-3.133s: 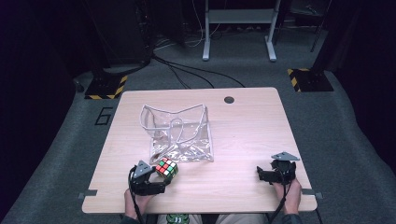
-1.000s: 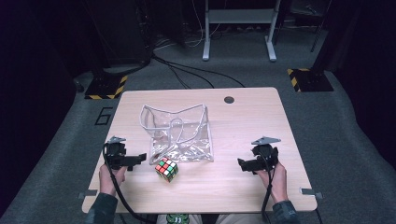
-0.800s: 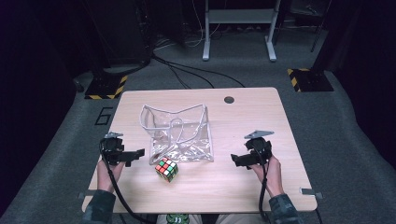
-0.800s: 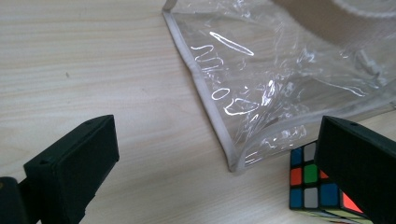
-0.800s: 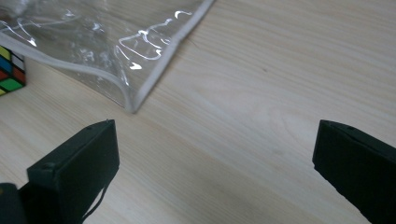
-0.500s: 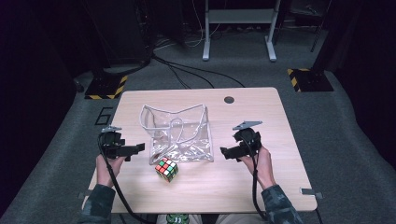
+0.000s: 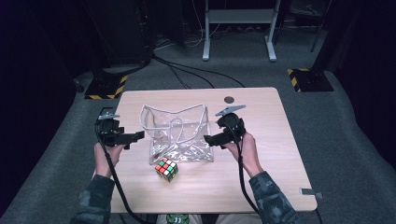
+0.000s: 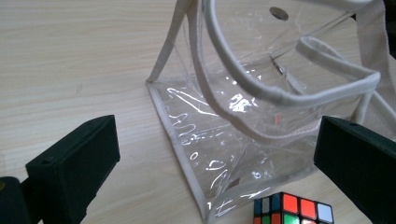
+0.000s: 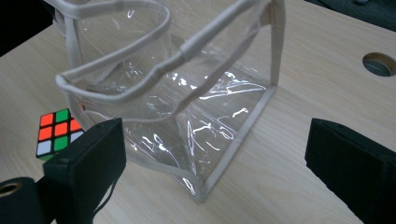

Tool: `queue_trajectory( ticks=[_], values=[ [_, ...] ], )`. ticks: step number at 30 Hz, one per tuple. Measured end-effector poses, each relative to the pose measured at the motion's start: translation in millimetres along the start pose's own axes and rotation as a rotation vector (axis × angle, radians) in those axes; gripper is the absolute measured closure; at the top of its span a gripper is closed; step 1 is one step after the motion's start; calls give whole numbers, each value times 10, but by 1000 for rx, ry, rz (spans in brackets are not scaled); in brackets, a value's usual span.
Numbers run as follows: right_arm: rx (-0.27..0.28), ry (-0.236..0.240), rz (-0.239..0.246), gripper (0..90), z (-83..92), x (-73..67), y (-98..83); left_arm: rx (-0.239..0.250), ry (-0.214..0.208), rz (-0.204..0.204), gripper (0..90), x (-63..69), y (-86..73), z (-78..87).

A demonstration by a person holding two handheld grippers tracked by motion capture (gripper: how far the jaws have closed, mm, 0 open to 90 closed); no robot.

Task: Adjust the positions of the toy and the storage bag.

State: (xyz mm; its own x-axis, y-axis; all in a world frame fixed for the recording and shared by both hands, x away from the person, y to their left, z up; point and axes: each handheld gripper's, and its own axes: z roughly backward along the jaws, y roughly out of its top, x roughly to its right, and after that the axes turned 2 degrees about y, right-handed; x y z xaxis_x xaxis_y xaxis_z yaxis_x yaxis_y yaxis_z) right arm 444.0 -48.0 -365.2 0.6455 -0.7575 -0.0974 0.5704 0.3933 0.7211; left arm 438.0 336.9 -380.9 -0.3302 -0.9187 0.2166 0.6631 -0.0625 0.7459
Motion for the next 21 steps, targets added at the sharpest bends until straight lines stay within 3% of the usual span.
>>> queue_trajectory(
  ticks=[7,13,21],
  values=[
    [-13,23,6,64,-114,-38,207,-15,-2,-22,2,51,209,-84],
    [-41,32,10,89,-237,-73,313,-29,4,-23,15,60,285,-199],
    [-101,-21,38,163,-454,-112,364,-86,12,-34,128,79,305,-405]
  ],
)
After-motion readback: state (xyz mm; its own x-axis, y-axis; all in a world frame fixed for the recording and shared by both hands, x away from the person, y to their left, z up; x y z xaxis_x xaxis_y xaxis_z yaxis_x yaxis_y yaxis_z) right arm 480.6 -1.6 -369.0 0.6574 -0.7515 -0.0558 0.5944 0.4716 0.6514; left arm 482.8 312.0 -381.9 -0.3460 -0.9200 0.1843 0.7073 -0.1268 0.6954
